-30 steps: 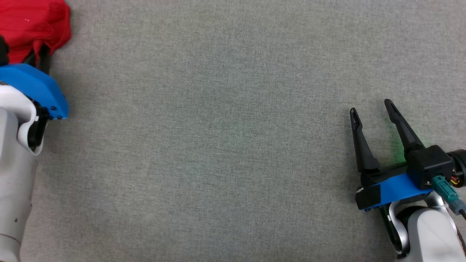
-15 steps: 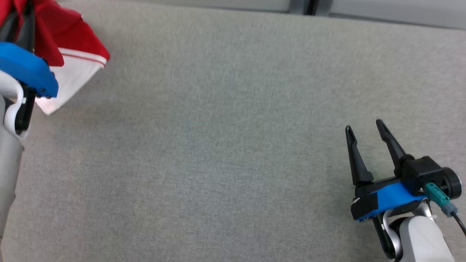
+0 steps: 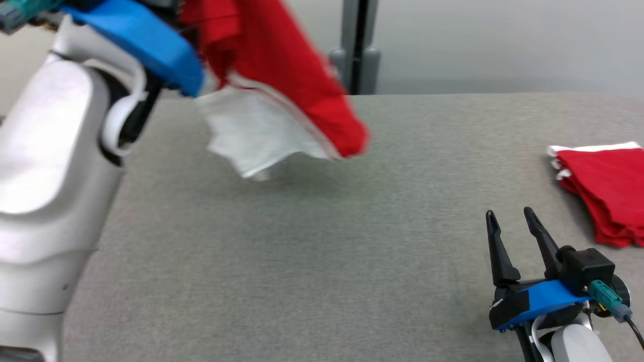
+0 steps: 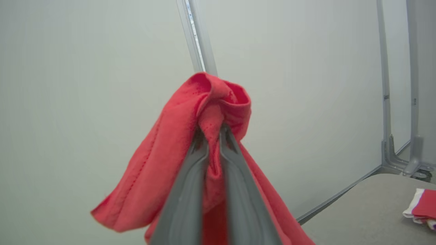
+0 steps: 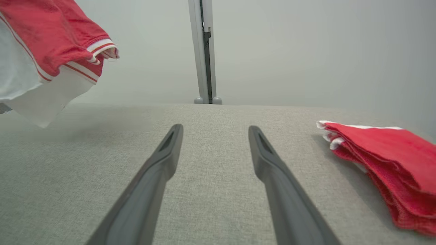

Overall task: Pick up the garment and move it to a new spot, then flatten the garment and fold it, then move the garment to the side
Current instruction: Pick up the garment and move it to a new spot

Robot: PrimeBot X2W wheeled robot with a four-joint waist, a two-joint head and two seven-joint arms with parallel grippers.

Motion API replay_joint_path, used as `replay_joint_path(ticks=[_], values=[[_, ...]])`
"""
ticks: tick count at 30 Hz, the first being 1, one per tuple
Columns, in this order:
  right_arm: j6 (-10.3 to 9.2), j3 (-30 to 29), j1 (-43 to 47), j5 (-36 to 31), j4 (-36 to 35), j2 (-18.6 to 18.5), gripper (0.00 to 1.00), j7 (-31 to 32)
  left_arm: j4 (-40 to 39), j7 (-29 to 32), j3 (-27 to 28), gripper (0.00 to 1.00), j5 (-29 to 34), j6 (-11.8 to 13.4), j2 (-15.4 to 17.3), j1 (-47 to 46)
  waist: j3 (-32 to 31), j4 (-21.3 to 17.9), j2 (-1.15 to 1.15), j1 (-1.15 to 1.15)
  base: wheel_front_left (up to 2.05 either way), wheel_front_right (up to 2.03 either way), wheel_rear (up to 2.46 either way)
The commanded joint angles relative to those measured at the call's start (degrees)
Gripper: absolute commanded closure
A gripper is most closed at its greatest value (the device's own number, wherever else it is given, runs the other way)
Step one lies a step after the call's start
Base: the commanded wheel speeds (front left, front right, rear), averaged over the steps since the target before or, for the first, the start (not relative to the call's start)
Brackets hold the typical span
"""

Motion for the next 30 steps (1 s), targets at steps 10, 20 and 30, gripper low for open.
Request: replay_joint_path(ticks=[10, 20, 30], values=[[0.0, -2.9, -1.6, 1.1, 2.3, -0.1, 0.0, -2.1, -3.3, 0.9, -1.0, 1.0, -5.4, 4.8, -5.9, 9.8, 2.0, -5.4, 0.0, 0.01, 0.0, 0.0, 0.0], [0.0, -2.6, -4.0, 2.1, 3.5, -0.1, 0.0, -2.9, 17.9, -7.1, 0.4, 1.0, -8.3, 5.1, -6.1, 21.6, 7.1, -8.1, 0.0, 0.01, 0.0, 0.0, 0.0], [0.0, -3.4, -4.2, 0.3, 4.0, -0.1, 0.0, -3.0, 24.9, -15.1, -0.3, 0.0, -5.6, 3.9, -7.6, 21.9, 6.2, -6.9, 0.0, 0.01, 0.0, 0.0, 0.0]])
